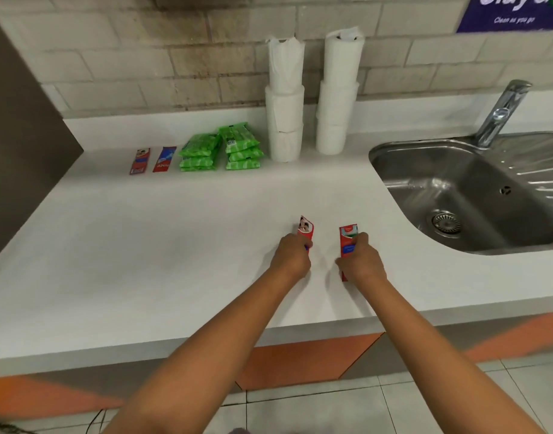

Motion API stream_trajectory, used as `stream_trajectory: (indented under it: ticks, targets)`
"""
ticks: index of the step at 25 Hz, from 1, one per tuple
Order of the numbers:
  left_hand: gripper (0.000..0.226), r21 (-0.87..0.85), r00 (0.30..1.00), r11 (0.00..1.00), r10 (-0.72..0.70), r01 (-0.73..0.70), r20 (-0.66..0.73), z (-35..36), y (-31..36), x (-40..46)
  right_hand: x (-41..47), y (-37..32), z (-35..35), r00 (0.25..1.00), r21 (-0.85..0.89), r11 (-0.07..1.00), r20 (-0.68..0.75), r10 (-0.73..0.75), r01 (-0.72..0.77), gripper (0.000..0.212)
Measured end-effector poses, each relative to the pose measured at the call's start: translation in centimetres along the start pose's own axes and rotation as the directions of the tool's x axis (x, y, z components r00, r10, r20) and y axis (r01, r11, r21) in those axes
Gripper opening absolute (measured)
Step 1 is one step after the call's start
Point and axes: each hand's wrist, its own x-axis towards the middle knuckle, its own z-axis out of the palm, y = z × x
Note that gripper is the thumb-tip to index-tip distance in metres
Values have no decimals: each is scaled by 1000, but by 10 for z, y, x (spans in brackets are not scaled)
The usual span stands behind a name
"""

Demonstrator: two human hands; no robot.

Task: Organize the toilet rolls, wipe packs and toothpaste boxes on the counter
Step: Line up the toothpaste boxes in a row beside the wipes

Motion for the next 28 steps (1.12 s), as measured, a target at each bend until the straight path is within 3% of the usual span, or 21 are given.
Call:
stream_trajectory:
  ticks: [3, 9, 16, 28]
  targets:
    - [47, -92, 1000, 996, 22, -23, -4, -3, -1, -4, 3, 1, -5, 999, -8, 999, 38, -38, 39, 48]
    - [42, -317, 991, 948, -8, -36, -136, -39, -22, -9, 2, -32, 5, 988, 201, 968, -12, -154, 153, 28]
    - [35, -333, 914, 938, -51, -95, -403, -117, -92, 5, -6, -123, 58, 893, 245, 865, -11, -449, 438, 29]
    - [38, -339, 825, 938, -135, -72, -549, -276, -229, 45, -6, -313, 183, 819, 277, 825, 173, -547, 493, 40]
